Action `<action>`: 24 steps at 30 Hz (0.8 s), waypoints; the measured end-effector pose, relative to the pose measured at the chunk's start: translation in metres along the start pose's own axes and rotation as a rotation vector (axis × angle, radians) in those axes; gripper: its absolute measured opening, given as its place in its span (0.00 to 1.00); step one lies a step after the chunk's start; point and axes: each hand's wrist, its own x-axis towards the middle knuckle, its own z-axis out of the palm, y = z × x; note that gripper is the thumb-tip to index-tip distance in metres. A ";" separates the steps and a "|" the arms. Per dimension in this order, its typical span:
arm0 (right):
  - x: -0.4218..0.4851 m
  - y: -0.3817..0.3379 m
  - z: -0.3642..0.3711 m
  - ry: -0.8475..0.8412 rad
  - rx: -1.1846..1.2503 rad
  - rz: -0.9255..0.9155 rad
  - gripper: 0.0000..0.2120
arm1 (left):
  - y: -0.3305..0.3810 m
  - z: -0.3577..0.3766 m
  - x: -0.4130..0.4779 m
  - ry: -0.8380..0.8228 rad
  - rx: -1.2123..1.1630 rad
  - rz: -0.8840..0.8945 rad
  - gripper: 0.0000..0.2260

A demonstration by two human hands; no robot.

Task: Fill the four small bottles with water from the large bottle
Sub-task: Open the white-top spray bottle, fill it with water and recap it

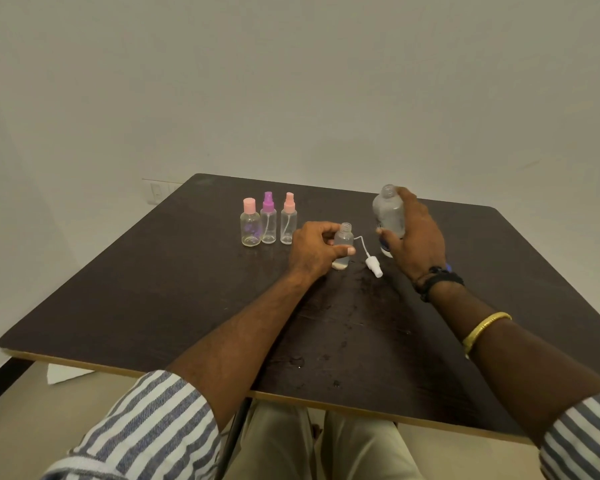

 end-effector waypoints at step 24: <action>-0.002 0.014 0.004 0.127 0.068 0.242 0.47 | 0.003 -0.001 -0.005 0.011 0.027 0.005 0.23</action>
